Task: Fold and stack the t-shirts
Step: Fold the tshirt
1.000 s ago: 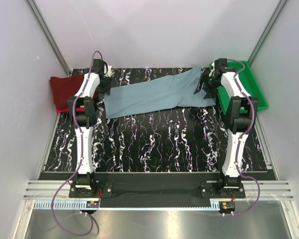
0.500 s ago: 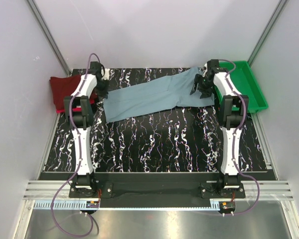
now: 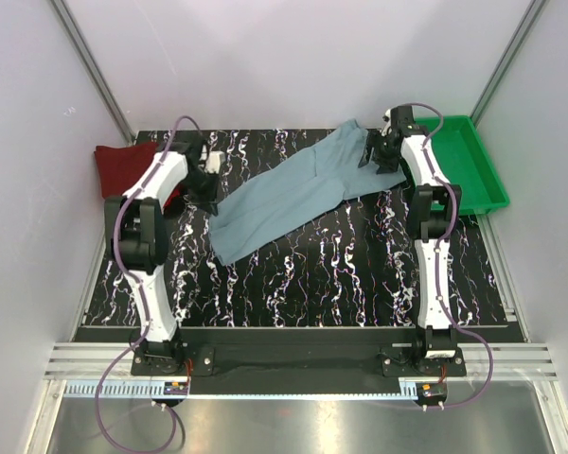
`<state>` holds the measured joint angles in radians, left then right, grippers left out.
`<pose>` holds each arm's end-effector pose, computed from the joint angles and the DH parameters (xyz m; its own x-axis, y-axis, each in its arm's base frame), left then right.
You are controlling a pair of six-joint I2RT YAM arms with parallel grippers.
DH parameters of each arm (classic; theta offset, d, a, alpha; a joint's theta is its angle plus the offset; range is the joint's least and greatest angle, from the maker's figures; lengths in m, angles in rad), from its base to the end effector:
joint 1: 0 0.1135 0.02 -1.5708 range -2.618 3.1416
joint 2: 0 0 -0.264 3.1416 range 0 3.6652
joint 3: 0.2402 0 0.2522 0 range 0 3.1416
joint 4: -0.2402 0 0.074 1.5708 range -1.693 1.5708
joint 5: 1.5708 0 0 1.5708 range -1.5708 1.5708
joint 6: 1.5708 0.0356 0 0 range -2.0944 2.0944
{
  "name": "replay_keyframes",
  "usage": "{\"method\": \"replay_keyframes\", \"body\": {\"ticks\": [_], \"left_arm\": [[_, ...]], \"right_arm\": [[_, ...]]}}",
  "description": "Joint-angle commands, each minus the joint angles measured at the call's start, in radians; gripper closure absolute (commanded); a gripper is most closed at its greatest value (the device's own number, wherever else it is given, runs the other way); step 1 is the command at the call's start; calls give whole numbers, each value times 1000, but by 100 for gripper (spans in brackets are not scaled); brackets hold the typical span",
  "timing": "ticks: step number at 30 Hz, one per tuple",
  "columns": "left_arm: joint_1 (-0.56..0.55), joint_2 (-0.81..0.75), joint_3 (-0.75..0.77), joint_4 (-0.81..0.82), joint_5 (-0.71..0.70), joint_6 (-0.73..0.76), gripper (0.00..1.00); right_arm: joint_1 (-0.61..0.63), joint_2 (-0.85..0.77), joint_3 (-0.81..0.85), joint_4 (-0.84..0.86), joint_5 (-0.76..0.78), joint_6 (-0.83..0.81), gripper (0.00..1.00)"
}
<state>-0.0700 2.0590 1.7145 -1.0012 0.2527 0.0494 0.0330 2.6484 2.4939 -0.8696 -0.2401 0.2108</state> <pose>0.4172 -0.0382 0.2147 -0.9651 0.1156 -0.2350 0.1713 0.9574 -0.2324 0.5597 0.0269 0.1673 -0.8674 0.1747 -0.4659 0.0265 0.9512 0.3074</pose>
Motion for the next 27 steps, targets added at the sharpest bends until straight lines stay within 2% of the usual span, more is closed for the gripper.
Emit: {"method": "replay_keyframes", "body": {"ticks": [1, 5, 14, 21, 27], "left_arm": [[-78, -143, -90, -25, 59, -26, 100], [-135, -230, -220, -1, 39, -36, 100], [-145, -339, -296, -25, 39, -36, 100], [-145, -399, -388, 9, 105, -75, 100], [-146, -381, -365, 18, 155, -95, 100]], "right_arm": [[13, 53, 95, 27, -10, -30, 27], [18, 85, 161, 44, -13, -31, 26], [19, 67, 224, 67, 54, -65, 26], [19, -183, 1, 18, 113, -22, 26], [15, -320, -214, -34, 49, 110, 26]]}}
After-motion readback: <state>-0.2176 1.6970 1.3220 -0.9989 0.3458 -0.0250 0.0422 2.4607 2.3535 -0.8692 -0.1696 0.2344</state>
